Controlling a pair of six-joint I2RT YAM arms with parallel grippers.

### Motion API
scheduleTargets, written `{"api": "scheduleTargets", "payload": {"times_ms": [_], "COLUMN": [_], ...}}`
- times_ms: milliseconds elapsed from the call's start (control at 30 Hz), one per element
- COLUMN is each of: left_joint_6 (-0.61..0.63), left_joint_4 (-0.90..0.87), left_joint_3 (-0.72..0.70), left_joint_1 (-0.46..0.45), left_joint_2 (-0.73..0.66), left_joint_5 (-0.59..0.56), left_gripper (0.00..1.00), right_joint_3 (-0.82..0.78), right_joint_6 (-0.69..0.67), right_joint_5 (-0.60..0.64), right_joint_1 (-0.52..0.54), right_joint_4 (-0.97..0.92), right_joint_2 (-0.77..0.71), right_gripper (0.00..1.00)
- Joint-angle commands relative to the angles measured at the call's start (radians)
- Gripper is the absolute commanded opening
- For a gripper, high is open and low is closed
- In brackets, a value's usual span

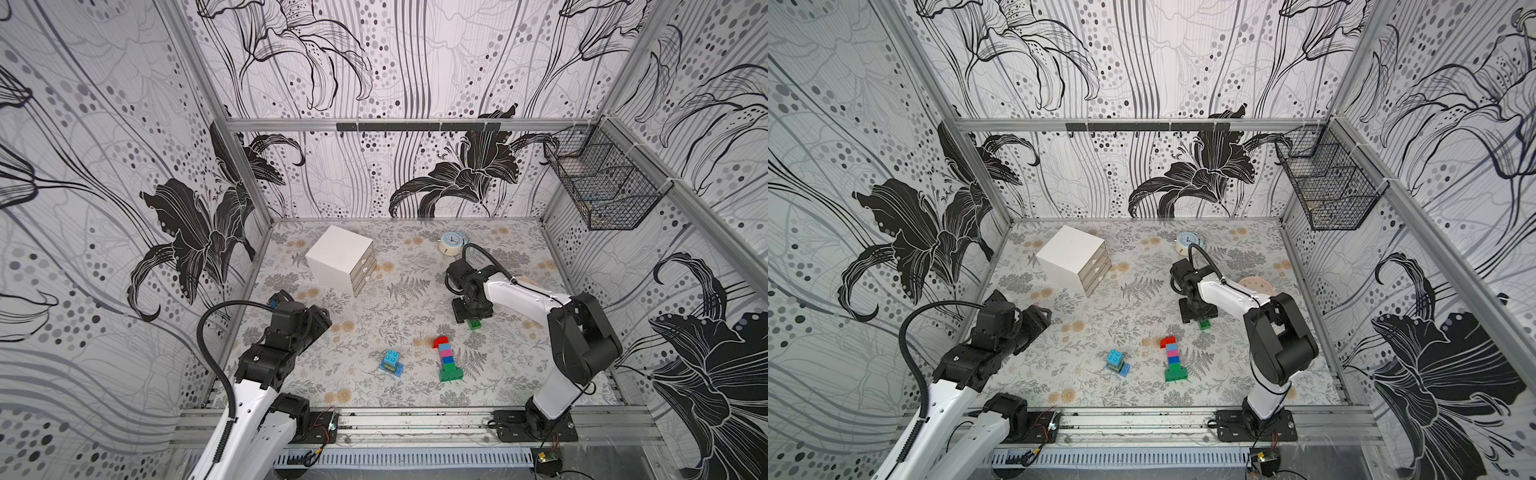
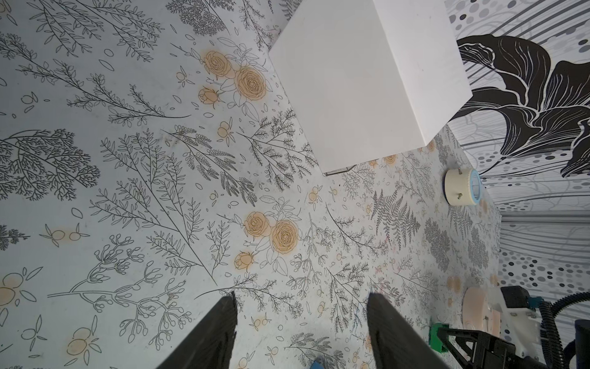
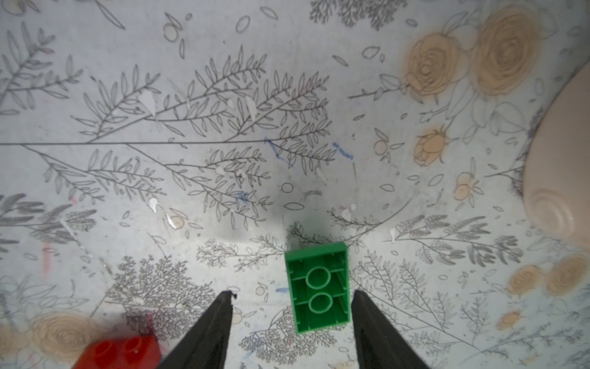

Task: Assemble the number 1 with lego
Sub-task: Pick up the lego brick from the center of the board.

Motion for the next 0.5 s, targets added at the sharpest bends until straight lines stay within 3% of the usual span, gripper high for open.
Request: {"api": "scheduleTargets", "payload": {"times_ms": [0, 167, 467], "left_joint_6": [0.02, 0.02, 0.018], "left_joint_4": [0.049, 0.051, 0.042], "left_joint_3": [-0.001, 0.005, 0.008], "left_joint_1": [0.006, 0.005, 0.006], "left_joint_2": [0.003, 0.009, 0.003], "left_joint_5": [0.012, 0.017, 0.012], "left_gripper": [0.68, 0.68, 0.68], "right_joint_3": [0.035, 0.052, 0.085], "right_joint_6": [-0.095, -0.121, -0.148], "right_joint_5": [-0.012, -0.014, -0.056], "right_joint_1": [-0.015, -0.031, -0.049], "right_joint_4": [-0.074, -0.072, -0.075], "right_joint_2": [0.033, 0.08, 0.142], "right_gripper": [0.62, 0.57, 0.36]}}
